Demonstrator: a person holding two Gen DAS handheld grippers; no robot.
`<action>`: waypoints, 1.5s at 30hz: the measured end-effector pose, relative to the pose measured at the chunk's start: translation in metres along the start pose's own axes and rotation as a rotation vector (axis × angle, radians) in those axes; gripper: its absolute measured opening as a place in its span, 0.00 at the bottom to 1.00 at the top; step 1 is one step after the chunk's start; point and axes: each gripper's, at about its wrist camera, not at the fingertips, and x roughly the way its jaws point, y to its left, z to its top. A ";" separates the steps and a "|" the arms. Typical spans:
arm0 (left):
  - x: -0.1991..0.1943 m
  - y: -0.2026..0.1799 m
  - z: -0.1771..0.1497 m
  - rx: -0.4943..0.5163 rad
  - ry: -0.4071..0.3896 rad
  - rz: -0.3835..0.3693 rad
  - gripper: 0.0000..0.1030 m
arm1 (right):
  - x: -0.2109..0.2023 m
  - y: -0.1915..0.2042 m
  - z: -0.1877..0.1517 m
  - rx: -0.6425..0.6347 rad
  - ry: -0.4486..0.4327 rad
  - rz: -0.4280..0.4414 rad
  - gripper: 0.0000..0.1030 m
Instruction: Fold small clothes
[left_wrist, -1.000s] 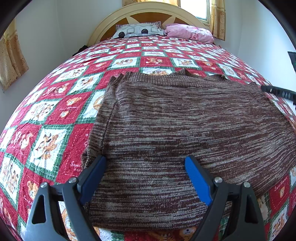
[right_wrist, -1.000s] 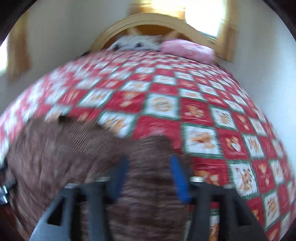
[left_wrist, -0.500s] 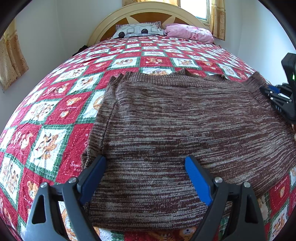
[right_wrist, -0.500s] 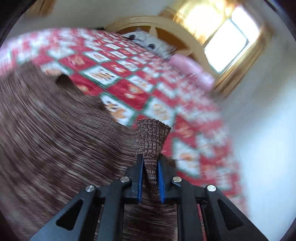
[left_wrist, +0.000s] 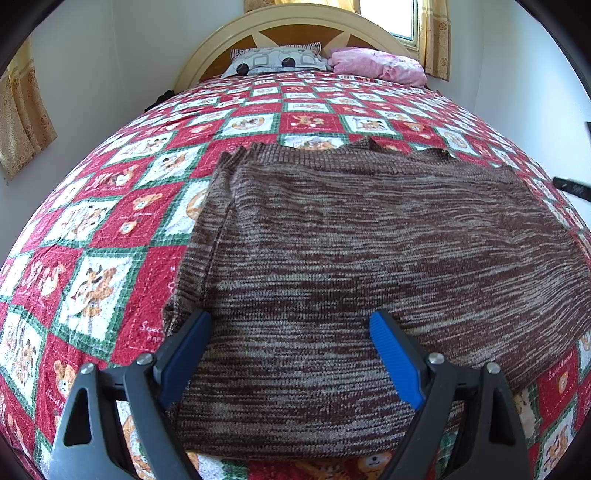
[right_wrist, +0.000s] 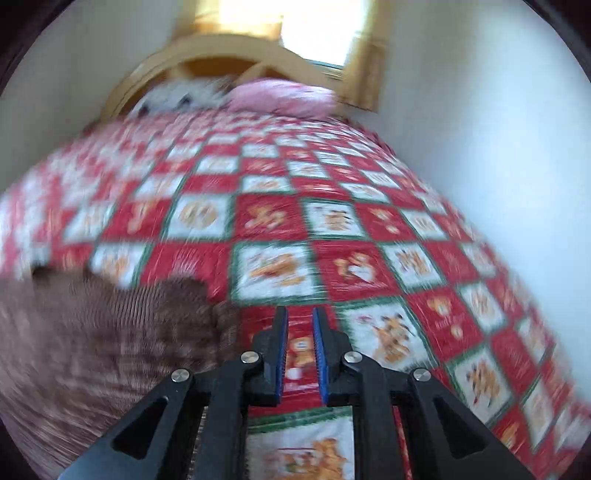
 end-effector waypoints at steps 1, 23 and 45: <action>0.000 0.000 0.000 0.001 0.000 0.000 0.88 | -0.003 -0.004 0.000 0.034 0.002 0.036 0.13; 0.001 -0.001 0.000 0.001 0.001 0.002 0.89 | -0.072 0.106 -0.074 -0.090 0.045 0.331 0.22; -0.037 0.049 -0.009 -0.230 -0.091 -0.100 0.89 | -0.081 0.160 -0.129 -0.207 0.049 0.379 0.63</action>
